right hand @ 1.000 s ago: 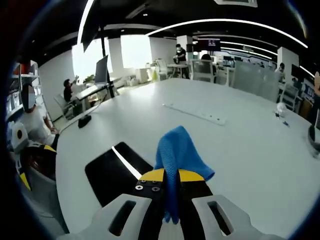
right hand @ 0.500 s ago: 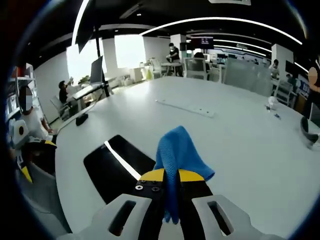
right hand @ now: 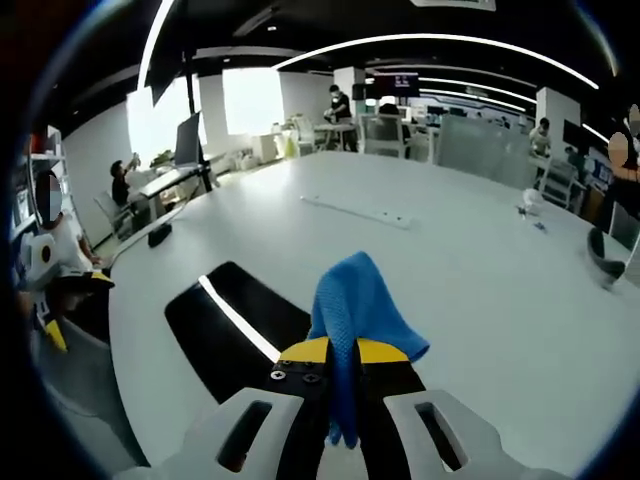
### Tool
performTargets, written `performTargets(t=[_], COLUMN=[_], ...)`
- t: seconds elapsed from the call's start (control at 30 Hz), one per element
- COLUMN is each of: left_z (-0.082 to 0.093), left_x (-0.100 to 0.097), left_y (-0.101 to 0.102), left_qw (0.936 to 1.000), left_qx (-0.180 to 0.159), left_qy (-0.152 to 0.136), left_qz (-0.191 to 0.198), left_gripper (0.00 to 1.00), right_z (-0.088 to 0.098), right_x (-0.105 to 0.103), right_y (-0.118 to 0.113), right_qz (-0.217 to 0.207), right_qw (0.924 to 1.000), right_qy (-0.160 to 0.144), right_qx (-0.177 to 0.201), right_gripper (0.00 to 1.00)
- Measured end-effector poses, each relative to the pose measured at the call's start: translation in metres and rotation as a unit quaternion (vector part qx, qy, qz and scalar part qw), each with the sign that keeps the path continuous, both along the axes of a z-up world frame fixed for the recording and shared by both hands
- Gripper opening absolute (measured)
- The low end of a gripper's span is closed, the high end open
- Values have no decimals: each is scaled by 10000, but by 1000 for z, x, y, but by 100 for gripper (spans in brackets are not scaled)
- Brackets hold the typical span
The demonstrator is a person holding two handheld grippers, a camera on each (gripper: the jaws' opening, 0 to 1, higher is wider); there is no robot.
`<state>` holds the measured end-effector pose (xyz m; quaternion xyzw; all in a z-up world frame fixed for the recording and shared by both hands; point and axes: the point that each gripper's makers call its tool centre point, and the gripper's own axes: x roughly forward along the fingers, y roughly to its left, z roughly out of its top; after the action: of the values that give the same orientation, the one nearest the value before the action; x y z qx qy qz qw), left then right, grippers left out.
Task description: Wipe the mirror surface with the cleaning cloth until all visible marks leave the cleaned area.
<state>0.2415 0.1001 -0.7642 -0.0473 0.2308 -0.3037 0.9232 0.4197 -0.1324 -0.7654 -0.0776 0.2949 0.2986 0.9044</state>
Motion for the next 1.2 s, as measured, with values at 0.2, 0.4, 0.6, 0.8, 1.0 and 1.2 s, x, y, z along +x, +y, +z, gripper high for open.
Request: performTargets(t=[0.2, 0.4, 0.6, 0.8, 1.0, 1.2], left_z=[0, 0, 1, 1, 0, 0], left_x=[0, 0, 0, 0, 0, 0], left_y=[0, 1, 1, 1, 1, 1], left_qw=[10000, 10000, 10000, 10000, 10000, 10000], left_qx=[-3, 0, -2, -1, 5, 19], left_qy=[-12, -18, -21, -15, -13, -8], left_qz=[10, 16, 26, 29, 33, 26], left_gripper=[95, 95, 95, 95, 95, 95], right_z=[-12, -23, -35, -50, -63, -74], right_x=[-7, -15, -25, -34, -42, -49], right_y=[-4, -4, -2, 0, 3, 2], right_qz=[-5, 21, 71, 133, 165, 178], right_qw=[9999, 9997, 9992, 9980, 9963, 9943], right_qy=[115, 237, 391, 590, 809, 1013], right_qx=[-14, -40, -86, -189, -228, -261], right_gripper=[3, 3, 3, 3, 3, 3])
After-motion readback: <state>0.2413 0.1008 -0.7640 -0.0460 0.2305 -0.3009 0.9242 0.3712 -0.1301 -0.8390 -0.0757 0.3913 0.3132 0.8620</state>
